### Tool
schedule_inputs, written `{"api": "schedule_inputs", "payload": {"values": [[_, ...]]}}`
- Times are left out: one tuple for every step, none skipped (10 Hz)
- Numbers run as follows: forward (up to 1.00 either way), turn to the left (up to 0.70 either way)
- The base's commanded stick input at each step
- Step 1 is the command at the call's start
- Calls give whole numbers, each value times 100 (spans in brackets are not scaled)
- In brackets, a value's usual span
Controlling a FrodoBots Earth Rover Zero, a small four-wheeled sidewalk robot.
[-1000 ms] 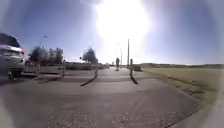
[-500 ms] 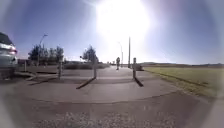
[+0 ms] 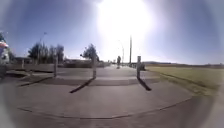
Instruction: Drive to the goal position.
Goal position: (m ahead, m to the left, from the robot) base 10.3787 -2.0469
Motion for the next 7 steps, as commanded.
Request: {"api": "schedule_inputs", "payload": {"values": [[100,0],[100,0],[100,0],[100,0],[100,0],[100,0],[100,0]]}}
